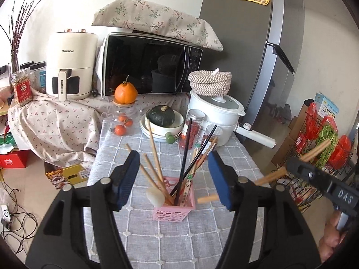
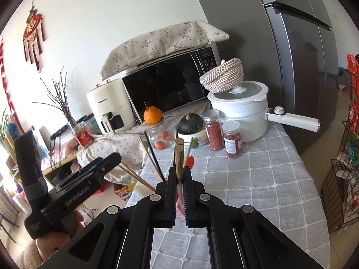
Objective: Organize utensils
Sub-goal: 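Carry the black chopstick to the basket with the left tool while the right tool carries the wooden one, then lower both chopsticks into the pink basket and open both tools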
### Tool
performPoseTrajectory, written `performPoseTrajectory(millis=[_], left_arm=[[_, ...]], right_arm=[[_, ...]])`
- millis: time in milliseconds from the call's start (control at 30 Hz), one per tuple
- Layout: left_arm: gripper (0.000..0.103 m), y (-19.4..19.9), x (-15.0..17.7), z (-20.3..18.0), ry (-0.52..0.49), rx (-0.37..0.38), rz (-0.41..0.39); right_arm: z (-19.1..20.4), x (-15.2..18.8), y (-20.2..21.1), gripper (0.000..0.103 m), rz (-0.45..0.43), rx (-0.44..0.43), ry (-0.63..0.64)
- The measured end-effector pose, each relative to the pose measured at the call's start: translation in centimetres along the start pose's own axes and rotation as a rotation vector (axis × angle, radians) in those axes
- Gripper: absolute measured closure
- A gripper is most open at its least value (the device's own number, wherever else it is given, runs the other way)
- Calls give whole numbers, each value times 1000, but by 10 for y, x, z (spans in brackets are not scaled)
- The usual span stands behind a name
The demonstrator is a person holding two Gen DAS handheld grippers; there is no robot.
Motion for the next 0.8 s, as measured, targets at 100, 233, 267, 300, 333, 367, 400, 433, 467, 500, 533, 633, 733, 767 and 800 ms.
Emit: performPoseTrajectory(millis=[100,233,267,300,333,367,400,433,467,500,533,633,733,767,800], left_arm=[[36,5,8,12,-21,-37,53],[36,1,21,35,4,-69,150],[36,0,23,40,19,-67,168],[36,-2,25,44,33,-63,187],[36,-4,28,49,41,-62,201],[36,-5,29,51,42,-67,208],[36,-5,31,53,40,-74,212],[36,-6,32,55,40,-77,220],[36,-5,34,56,41,-75,226],[36,-5,35,58,43,-75,232],[36,-5,36,59,43,-74,237],[36,-4,38,60,39,-72,243],[36,-3,37,62,38,-68,246],[36,-3,37,63,38,-68,247],[36,-4,37,64,39,-68,250]], right_arm=[[5,-6,-7,98,-15,-34,-19],[17,-10,-20,98,-25,-48,-9],[21,-11,-25,98,-25,-40,-1],[24,-11,-29,98,-22,-34,10],[28,-10,-36,98,-12,-27,20],[30,-10,-43,98,1,-12,29],[32,-8,-49,98,8,3,37],[34,-7,-56,98,17,13,47],[36,-6,-62,98,25,23,53],[36,-5,-68,98,31,35,57],[38,-4,-74,98,37,43,59],[41,-3,-85,98,28,63,73],[47,-3,-90,98,11,80,108],[49,-3,-91,98,7,85,119],[53,-2,-92,98,2,85,136]])
Point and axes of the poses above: each gripper's, at about its wrist camera, not at the fingertips, and y roughly against the way its jaws point, z to its left, x to its underside, the point moved 1 cm from there along -y, roughly the way its jaws point, and after that the axes turned 3 degrees about y, right-handed, at the moved point
